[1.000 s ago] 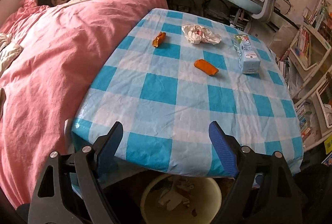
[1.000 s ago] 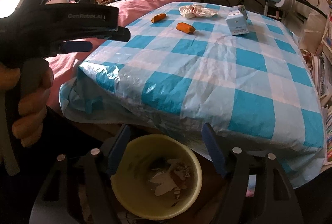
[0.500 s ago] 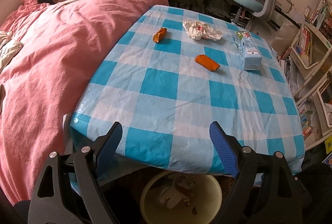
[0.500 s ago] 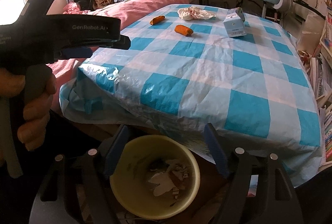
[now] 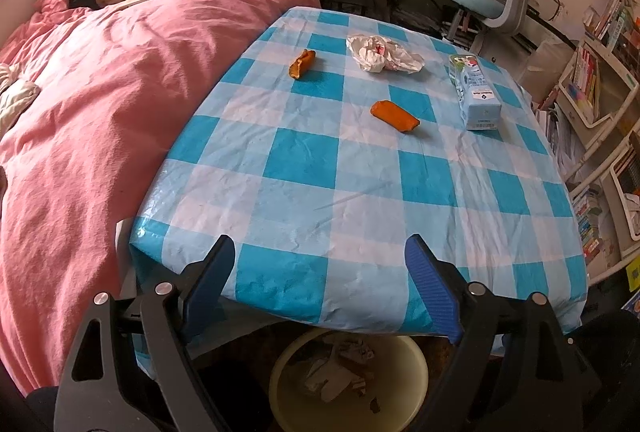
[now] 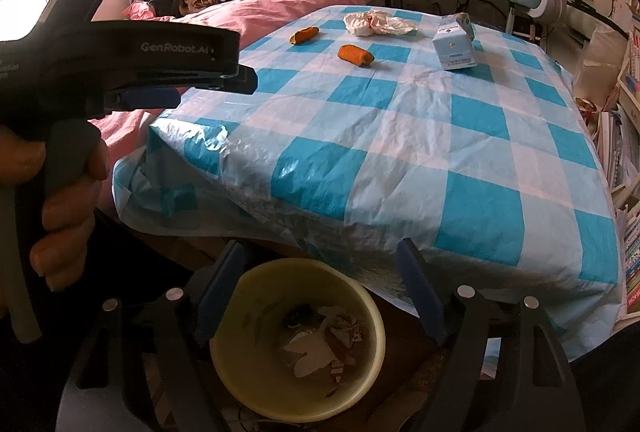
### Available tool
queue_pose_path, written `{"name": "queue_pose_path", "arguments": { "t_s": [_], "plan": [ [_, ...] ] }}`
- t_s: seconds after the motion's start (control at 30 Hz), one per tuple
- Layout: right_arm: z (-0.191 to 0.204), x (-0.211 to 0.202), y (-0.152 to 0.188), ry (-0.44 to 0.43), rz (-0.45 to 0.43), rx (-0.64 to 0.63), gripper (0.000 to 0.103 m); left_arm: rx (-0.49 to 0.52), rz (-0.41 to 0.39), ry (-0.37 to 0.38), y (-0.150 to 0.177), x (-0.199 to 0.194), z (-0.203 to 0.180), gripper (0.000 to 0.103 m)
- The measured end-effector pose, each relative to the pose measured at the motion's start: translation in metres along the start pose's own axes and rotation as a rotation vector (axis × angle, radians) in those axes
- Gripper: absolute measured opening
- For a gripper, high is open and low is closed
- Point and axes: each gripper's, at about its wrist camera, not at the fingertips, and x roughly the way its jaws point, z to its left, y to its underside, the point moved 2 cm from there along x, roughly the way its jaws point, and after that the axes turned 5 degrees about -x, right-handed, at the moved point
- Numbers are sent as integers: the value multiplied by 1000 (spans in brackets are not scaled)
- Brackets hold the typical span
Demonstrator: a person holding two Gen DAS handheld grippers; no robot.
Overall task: Collect trash
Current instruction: 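Move both open tools back over the table toward the milk carton, then grasp the milk carton with the right tool while the left tool grasps an orange piece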
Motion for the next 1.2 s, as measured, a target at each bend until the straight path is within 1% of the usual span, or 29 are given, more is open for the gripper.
{"name": "queue_pose_path", "arguments": {
  "t_s": [0.13,0.23,0.37,0.5,0.67,0.77,0.83,0.97,1.1,1.2],
  "plan": [
    [-1,0,-1,-4,-6,7,76,11,4,16,-4,2,-5,83],
    [-2,2,-1,-2,-6,15,78,26,-14,19,-6,-1,-10,84],
    [-3,3,-5,-1,-4,16,78,23,-4,33,-10,1,-11,84],
    [-10,1,-16,26,-21,22,78,34,-14,39,-26,4,-15,84],
    [-31,1,-35,57,-39,56,78,63,-12,29,-51,17,-23,84],
    [-44,3,-47,77,-43,63,78,84,12,24,-65,33,-29,84],
    [-54,7,-57,91,-43,64,78,94,36,34,-73,44,-34,84],
    [-70,14,-78,119,-48,57,78,89,60,31,-86,60,-39,85],
    [-86,23,-100,151,-67,52,80,73,118,51,-95,83,-47,85],
    [-99,36,-123,192,-85,54,80,53,156,72,-101,97,-55,84]
  ]
}}
